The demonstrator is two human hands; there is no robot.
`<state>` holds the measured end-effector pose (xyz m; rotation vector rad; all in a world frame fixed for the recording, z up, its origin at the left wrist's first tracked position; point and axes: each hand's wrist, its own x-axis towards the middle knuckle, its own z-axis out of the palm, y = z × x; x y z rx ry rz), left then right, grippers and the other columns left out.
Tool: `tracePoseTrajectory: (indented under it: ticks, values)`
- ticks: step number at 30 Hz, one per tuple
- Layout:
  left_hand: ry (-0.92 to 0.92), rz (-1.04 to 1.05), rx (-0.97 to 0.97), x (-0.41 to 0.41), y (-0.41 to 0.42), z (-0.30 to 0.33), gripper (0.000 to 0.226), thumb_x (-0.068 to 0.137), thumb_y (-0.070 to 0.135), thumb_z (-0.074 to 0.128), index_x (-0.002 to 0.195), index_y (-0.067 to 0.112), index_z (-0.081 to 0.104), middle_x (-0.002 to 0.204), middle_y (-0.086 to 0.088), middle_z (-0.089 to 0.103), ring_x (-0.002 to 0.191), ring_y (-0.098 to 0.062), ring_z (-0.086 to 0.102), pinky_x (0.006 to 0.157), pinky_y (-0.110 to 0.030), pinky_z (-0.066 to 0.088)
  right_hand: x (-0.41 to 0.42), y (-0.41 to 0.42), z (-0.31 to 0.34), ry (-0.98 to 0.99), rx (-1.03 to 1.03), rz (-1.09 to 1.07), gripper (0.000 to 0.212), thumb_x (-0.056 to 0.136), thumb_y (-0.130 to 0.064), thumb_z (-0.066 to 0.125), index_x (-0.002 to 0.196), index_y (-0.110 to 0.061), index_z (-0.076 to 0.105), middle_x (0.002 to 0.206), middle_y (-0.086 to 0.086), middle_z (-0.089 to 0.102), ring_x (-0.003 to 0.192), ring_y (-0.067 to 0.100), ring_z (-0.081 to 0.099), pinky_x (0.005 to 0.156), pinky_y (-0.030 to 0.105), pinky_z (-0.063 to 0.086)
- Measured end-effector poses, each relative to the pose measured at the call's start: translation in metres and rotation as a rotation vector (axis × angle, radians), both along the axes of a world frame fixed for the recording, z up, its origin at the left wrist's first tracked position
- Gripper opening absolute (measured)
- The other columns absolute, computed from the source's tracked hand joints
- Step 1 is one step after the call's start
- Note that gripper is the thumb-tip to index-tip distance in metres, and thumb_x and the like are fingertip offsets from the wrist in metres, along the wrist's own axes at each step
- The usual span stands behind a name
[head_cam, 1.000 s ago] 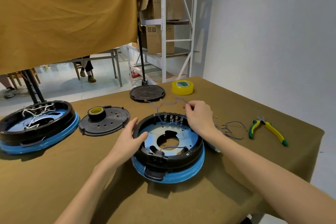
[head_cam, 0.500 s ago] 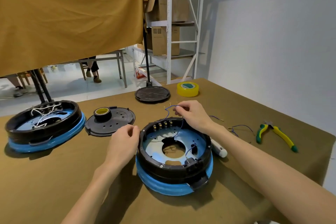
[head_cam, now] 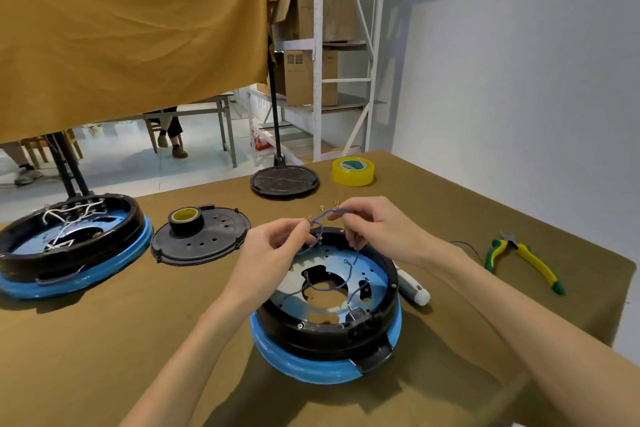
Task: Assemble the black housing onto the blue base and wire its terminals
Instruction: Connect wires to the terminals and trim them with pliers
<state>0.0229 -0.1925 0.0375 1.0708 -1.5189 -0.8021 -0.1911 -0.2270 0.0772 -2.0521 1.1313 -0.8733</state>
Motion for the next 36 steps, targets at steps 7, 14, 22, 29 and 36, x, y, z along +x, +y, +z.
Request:
tracePoseTrajectory:
  ticks: [7,14,22,29,36]
  values:
    - [0.198,0.075,0.153,-0.003,-0.014,-0.002,0.016,0.096,0.037,0.069,0.095,0.026,0.08,0.086,0.006,0.08,0.068,0.003,0.065,0.062,-0.014,0.051,-0.008,-0.002,-0.002,-0.017,0.147,0.145,0.029,0.103,0.004,0.049,0.127,-0.008,0.06,0.096,0.022,0.072,0.089,0.034,0.073,0.086,0.044,0.06]
    - [0.264,0.091,0.229,0.0,-0.043,-0.003,0.009,0.095,0.025,0.073,0.093,0.017,0.078,0.082,0.001,0.078,0.063,-0.005,0.065,0.079,-0.036,0.057,-0.011,-0.033,-0.011,-0.407,0.417,0.014,0.027,0.098,-0.004,0.064,0.125,-0.002,0.062,0.092,0.015,0.076,0.07,0.019,0.065,0.067,0.037,0.062]
    - [0.115,0.102,0.16,0.003,-0.053,-0.019,0.017,0.095,0.024,0.072,0.078,0.024,0.073,0.064,0.01,0.066,0.059,-0.005,0.061,0.062,-0.022,0.055,-0.014,-0.047,-0.028,-0.474,0.549,0.029,0.021,0.1,-0.006,0.062,0.119,-0.003,0.069,0.084,0.009,0.07,0.061,0.012,0.056,0.048,0.023,0.051]
    - [0.202,0.069,0.219,0.001,-0.052,-0.016,0.014,0.098,0.028,0.068,0.095,0.022,0.081,0.091,0.005,0.08,0.065,-0.001,0.066,0.067,-0.02,0.057,-0.008,-0.043,-0.034,-0.592,0.509,-0.026,0.014,0.1,-0.004,0.06,0.11,-0.005,0.07,0.079,0.008,0.069,0.058,0.014,0.054,0.046,0.025,0.051]
    - [0.219,0.052,0.213,0.0,-0.049,-0.014,0.021,0.096,0.036,0.068,0.099,0.021,0.082,0.094,0.003,0.08,0.063,-0.001,0.062,0.065,-0.017,0.056,-0.007,-0.038,-0.041,-0.599,0.424,-0.059,0.015,0.102,-0.005,0.059,0.11,-0.007,0.071,0.078,0.007,0.068,0.058,0.013,0.053,0.046,0.023,0.05]
